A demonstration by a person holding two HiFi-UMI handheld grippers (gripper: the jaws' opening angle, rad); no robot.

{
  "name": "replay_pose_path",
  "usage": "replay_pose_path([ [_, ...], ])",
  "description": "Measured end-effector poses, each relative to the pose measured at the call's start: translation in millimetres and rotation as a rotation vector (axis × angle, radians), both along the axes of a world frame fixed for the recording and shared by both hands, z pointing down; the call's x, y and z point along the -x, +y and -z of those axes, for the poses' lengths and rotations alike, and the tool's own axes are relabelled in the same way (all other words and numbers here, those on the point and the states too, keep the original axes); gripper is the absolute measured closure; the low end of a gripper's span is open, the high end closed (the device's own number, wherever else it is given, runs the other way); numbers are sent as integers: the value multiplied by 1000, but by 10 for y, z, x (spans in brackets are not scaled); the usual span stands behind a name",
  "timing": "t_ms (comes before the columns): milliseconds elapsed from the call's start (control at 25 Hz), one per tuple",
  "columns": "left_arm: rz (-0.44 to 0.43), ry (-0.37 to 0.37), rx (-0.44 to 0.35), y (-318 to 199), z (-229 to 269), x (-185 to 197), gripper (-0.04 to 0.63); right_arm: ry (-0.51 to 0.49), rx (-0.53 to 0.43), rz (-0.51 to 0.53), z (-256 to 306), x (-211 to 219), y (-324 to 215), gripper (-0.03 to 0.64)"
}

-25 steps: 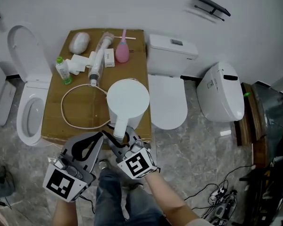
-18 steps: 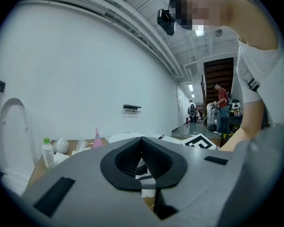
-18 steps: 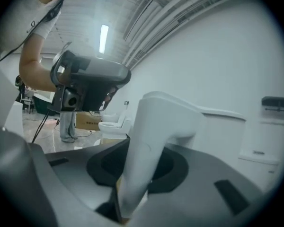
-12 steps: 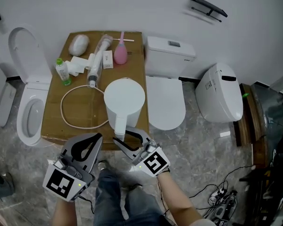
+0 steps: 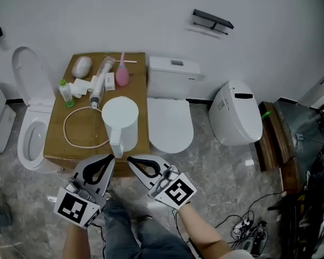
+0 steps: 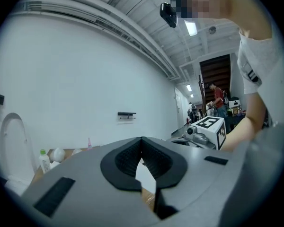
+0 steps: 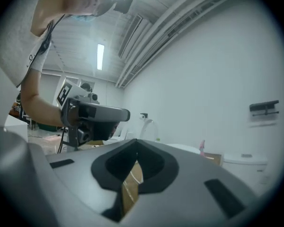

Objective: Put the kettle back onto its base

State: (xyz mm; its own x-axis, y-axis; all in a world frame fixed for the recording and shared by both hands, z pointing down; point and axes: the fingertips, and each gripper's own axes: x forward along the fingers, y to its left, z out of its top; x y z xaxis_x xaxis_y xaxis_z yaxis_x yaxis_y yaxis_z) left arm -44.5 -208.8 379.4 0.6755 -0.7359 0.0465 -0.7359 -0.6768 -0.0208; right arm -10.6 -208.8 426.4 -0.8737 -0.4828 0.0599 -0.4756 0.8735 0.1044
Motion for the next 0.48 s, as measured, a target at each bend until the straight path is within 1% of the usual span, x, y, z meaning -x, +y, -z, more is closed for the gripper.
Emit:
replay_pose_path([
  [120,18,17,-17,218,238,-135,592,-39,8,23,365,-65,235,607],
  [240,31,10,-27,383,391,-223,594,-73,-1,37,700,-108,425,608],
  [400,30,-9,-37,533,513,-283,593,-83,-30,40,985,-131,590,609],
  [480,22,-6,-35,595,563,-290,592,-83,-46,35,1077,-142,671,609],
])
